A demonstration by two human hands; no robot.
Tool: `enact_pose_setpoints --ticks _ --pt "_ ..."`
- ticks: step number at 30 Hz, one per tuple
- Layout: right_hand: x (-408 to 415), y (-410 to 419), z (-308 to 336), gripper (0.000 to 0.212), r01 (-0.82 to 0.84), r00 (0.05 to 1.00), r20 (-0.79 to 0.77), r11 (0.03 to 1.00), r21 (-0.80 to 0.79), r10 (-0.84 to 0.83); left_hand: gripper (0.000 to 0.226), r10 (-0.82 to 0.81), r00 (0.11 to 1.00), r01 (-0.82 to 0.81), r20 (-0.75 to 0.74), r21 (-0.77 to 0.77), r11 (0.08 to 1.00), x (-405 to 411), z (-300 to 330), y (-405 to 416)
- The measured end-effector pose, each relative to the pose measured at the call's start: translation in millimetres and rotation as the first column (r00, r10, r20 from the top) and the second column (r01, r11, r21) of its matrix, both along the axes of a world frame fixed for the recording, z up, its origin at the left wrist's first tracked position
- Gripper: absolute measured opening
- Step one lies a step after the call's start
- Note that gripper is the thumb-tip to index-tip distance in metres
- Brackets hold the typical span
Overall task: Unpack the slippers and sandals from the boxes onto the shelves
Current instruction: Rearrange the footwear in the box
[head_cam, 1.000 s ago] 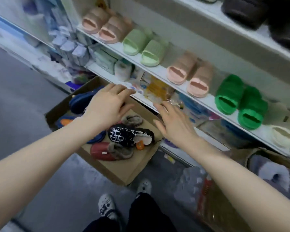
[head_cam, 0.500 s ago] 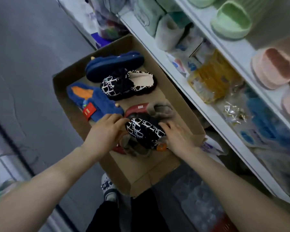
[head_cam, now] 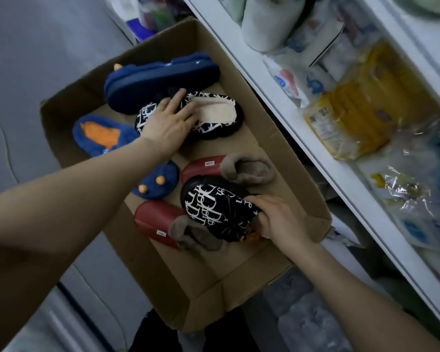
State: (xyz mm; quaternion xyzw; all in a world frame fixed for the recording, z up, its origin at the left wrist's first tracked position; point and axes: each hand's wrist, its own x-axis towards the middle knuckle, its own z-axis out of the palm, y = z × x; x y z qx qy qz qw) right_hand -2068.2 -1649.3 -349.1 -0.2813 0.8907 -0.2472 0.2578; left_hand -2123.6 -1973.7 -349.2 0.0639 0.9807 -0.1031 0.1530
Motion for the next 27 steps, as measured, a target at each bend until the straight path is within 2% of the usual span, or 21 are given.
enact_pose_setpoints --ticks 3,6,10,14,16,18,21,23,25,27 --pt "-10 2 12 0.045 0.050 0.999 -0.020 0.999 -0.009 -0.050 0.040 0.017 1.000 -0.018 -0.012 -0.046 0.999 -14 5 4" --pt "-24 1 31 0.048 0.049 0.998 -0.039 0.999 -0.005 -0.049 0.030 -0.042 0.999 0.040 -0.024 -0.098 0.994 -22 18 9" --pt "-37 -2 51 0.044 -0.053 0.997 -0.059 0.999 -0.012 0.053 0.026 -0.069 0.997 0.075 0.045 -0.146 0.986 -16 43 3" --pt "-45 -13 69 0.043 -0.139 0.989 -0.057 0.990 -0.007 0.139 0.031 -0.147 0.987 0.140 -0.072 -0.088 0.986 -11 79 -1" --pt "-45 -26 77 0.036 -0.205 0.976 -0.080 0.977 -0.049 0.201 0.027 -0.154 0.985 0.143 -0.072 -0.139 0.980 -5 105 5" --pt "-46 -41 81 0.028 -0.285 0.955 -0.108 0.954 -0.087 0.276 0.024 -0.053 0.998 0.047 -0.032 -0.149 0.988 7 128 10" --pt "-49 -63 81 0.026 -0.483 0.849 -0.226 0.875 0.035 0.477 0.022 0.250 0.967 -0.249 0.053 -0.032 0.968 34 143 10" --pt "-47 -78 82 0.027 -0.532 0.794 -0.294 0.842 0.087 0.532 0.013 0.287 0.951 -0.286 0.118 -0.025 0.958 56 133 11" --pt "-40 -94 76 0.036 -0.489 0.827 -0.257 0.866 0.106 0.499 0.015 0.372 0.915 -0.379 0.158 0.018 0.925 80 107 12" --pt "-31 -101 59 0.049 -0.375 0.920 -0.088 0.924 0.079 0.381 0.032 0.506 0.851 -0.525 0.139 0.221 0.822 103 83 13"
